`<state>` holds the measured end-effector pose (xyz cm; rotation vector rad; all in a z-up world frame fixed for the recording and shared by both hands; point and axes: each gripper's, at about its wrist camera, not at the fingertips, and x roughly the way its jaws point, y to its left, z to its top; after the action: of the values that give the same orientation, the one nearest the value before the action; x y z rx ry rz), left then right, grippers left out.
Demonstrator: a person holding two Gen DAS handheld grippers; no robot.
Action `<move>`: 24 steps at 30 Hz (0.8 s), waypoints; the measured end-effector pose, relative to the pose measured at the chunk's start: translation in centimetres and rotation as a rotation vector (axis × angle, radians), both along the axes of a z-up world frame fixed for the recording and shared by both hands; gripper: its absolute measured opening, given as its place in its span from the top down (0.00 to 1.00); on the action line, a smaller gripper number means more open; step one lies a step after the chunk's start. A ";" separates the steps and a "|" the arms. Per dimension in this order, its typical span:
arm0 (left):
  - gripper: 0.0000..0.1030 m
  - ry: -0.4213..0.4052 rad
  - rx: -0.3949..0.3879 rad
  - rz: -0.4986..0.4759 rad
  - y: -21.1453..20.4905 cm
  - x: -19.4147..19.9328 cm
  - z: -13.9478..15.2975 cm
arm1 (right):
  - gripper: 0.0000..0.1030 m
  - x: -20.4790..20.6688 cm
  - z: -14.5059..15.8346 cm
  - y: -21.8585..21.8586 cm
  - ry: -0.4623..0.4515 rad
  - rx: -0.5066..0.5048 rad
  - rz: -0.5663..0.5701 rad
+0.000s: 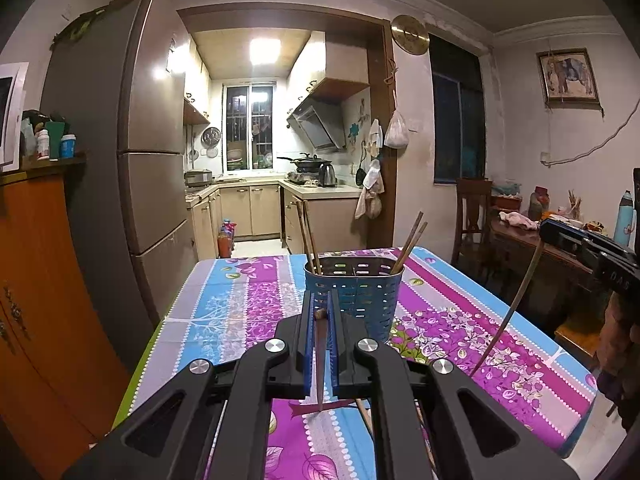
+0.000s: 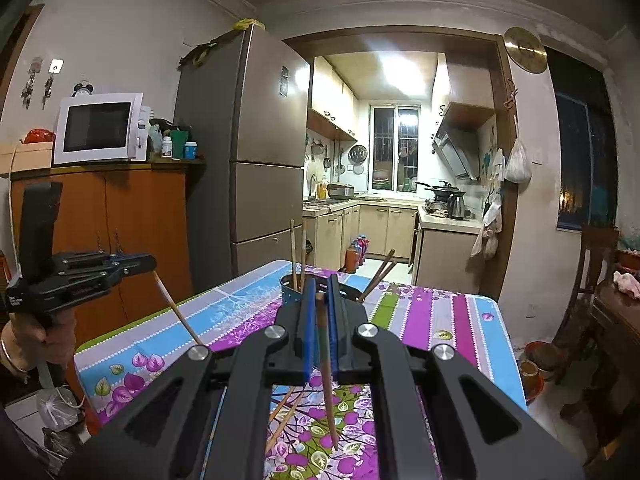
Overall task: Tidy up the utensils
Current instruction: 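Carry the left tool's chopstick into the blue holder while the right tool inserts its own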
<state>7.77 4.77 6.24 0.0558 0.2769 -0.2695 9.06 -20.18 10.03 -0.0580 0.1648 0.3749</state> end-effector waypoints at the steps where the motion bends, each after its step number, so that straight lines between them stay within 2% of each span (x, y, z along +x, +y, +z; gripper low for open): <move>1: 0.92 0.005 0.000 -0.005 0.1 0.2 0.1 | 0.96 0.1 0.2 0.1 0.003 -0.003 0.002; 12: 0.92 0.080 -0.038 -0.057 1.8 3.1 1.4 | 0.96 1.3 1.5 1.0 0.062 0.007 0.008; 24: 0.92 0.017 -0.035 -0.106 0.9 2.4 3.5 | 0.96 1.8 2.6 2.3 0.082 -0.002 0.013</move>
<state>10.21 5.67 9.73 0.0339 0.2863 -0.3803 10.85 -17.84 12.64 -0.0459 0.2462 0.3903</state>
